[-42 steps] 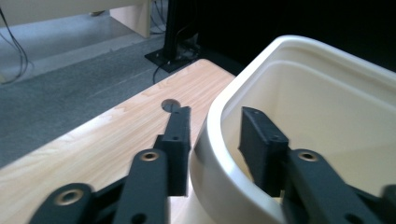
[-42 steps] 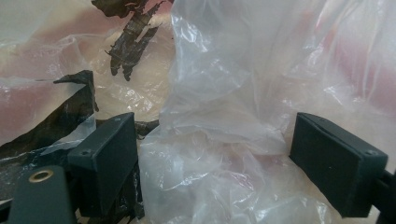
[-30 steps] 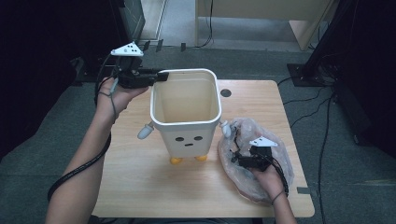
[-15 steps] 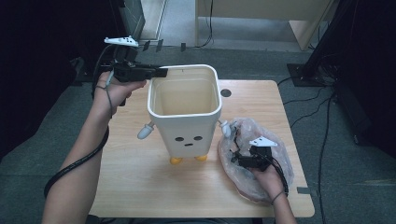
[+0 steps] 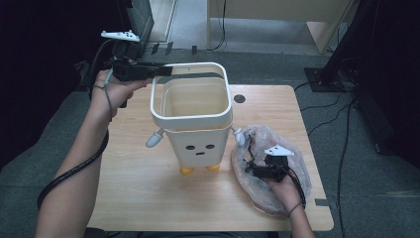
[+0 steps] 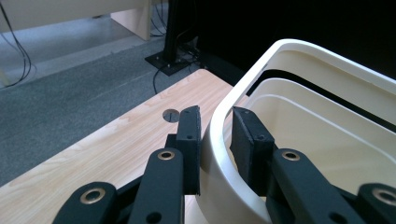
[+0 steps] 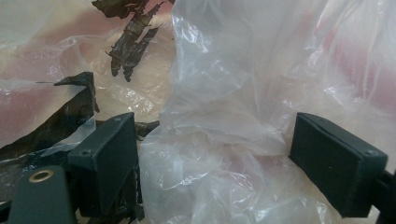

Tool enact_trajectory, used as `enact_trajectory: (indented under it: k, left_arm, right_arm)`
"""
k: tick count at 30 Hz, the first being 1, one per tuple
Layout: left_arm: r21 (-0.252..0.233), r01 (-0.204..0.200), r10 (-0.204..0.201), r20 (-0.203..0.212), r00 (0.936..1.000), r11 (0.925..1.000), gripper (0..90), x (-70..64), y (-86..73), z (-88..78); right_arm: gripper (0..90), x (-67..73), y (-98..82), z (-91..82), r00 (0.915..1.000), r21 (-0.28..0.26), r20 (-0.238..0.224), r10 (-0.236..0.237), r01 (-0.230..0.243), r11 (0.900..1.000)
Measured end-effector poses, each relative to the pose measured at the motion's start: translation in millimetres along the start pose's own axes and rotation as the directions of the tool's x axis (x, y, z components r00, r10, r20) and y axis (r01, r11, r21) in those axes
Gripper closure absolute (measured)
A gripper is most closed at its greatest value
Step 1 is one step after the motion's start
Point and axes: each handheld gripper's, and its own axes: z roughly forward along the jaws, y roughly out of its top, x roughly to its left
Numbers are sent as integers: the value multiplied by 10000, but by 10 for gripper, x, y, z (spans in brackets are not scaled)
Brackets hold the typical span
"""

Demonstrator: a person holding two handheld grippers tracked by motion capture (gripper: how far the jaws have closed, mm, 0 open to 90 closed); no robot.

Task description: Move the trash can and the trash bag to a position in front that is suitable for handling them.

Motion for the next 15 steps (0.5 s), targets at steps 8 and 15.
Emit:
enact_trajectory:
  k: [8,15]
  left_arm:
    - [-110,260,-264,-349,9990,9996,738,207,-108,-242]
    - [-363,373,-397,-702,9967,9986,738,410,-202,-448]
  right_arm:
    - [147,0,0,0,10000,0,1,0,0,10000]
    - [147,0,0,0,10000,0,0,2,-2,10000]
